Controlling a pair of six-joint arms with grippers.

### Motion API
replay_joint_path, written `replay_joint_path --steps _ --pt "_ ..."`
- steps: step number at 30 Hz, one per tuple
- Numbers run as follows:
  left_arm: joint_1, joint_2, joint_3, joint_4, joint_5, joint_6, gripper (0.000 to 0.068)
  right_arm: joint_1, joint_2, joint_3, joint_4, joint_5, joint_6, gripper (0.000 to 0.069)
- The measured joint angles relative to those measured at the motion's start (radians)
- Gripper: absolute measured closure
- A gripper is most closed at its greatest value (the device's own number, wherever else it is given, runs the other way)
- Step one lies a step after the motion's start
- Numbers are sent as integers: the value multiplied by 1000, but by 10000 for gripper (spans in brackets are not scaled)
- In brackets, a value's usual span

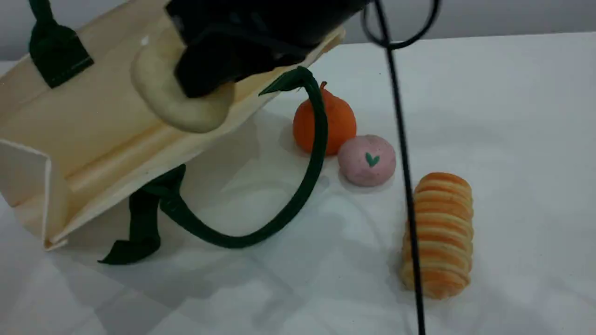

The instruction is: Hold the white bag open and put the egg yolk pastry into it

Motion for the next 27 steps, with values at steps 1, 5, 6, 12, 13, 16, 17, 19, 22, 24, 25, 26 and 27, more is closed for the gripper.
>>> replay_joint_path --steps 1,5,6,12,13,16,17,19,22,24,25,26,27 --pt "0 0 0 0 0 0 580 0 21 -21 8 10 -1 576" --pt "0 0 0 0 0 0 580 0 96 -88 36 19 -1 580" --pt "0 0 0 0 0 0 580 0 112 -107 41 19 -1 580" --pt "0 0 0 -3 0 0 580 0 213 -224 40 18 -1 580" --pt "0 0 0 -4 0 0 580 0 225 -240 41 11 -1 580" --pt "0 0 0 -4 -1 -1 580 0 263 -272 51 -40 0 569" --pt "0 0 0 -4 -2 -1 580 0 273 -281 56 -61 -1 560" --pt "0 0 0 -4 -3 -1 580 0 294 -297 65 -100 -8 531" --pt "0 0 0 -3 -3 -1 580 0 307 -314 75 -122 -33 433" --pt "0 0 0 0 -3 -1 580 0 307 -321 95 -120 -34 328" --pt "0 0 0 0 -2 -1 580 0 307 -323 108 -115 -34 269" --pt "0 0 0 0 -1 -1 580 0 307 -324 121 -110 -34 223" --pt "0 0 0 0 -1 -1 580 0 307 -324 134 -101 -34 169"
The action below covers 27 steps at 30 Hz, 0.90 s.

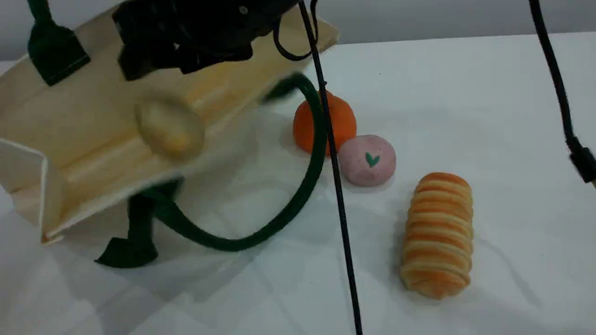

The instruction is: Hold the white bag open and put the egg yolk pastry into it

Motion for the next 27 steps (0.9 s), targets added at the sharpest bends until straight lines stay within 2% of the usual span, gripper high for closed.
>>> replay_joint_path --steps 3,5,10,15,22,27 --pt "0 0 0 0 0 0 580 -1 0 0 6 24 -8 74" --pt "0 0 0 0 0 0 580 -5 -4 0 -15 54 -15 62" --pt "0 0 0 3 0 -20 580 -39 -43 0 -125 157 10 132" --pt "0 0 0 3 0 -20 580 -83 -119 0 -309 258 127 174" --pt "0 0 0 3 0 -22 580 -193 -253 0 -580 212 346 176" --pt "0 0 0 3 0 -22 580 -317 -367 0 -696 198 456 176"
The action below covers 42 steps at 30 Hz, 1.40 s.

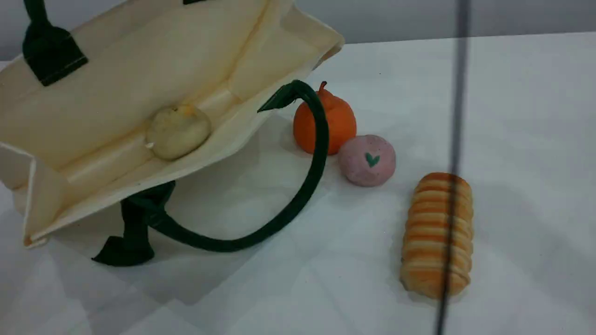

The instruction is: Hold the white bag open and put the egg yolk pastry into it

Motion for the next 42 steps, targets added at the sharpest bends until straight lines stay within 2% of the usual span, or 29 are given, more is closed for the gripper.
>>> replay_joint_path --steps 4,8,10,12,17,19,21,27,33,37,42 --pt "0 0 0 0 0 1 580 -103 -79 0 -28 32 35 177" --pt "0 0 0 2 0 8 580 -169 -118 0 -28 36 36 177" --pt "0 -1 0 3 0 8 554 -190 -122 0 -29 37 35 177" --pt "0 -1 0 -3 -3 7 486 -196 -122 0 -29 37 35 177" --pt "0 -2 0 -11 -3 1 214 -195 -122 0 -29 39 35 177" --pt "0 -3 0 -7 -3 -12 136 -195 -126 0 -34 45 35 177" --pt "0 -7 0 2 -3 -46 92 -195 -139 0 -52 46 35 177" --pt "1 -57 -5 54 -1 -150 92 -195 -252 1 -53 67 45 177" --pt "1 -173 -6 191 1 -272 102 -195 -443 1 -108 95 106 177" --pt "1 -271 -5 273 3 -357 104 -195 -577 0 -204 158 204 177" --pt "1 -418 13 285 3 -446 104 -195 -753 0 -371 311 370 177"
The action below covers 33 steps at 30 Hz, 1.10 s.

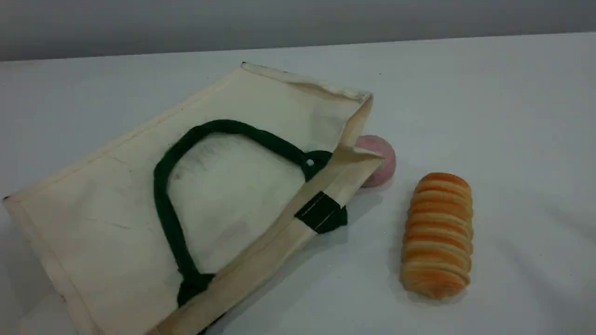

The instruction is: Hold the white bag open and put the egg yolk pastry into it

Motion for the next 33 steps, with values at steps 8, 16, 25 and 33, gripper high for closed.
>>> replay_joint_path --steps 8,16,25,33 --pt "0 -293 228 -10 -1 -8 104 0 -239 1 -183 247 227 177" --pt "0 -628 520 1 -1 -16 104 3 -387 30 -179 321 301 177" --pt "0 -937 809 -36 -3 -25 104 3 -581 269 -180 321 298 177" --pt "0 -981 1026 -68 -6 -25 104 3 -676 563 -257 321 298 177"
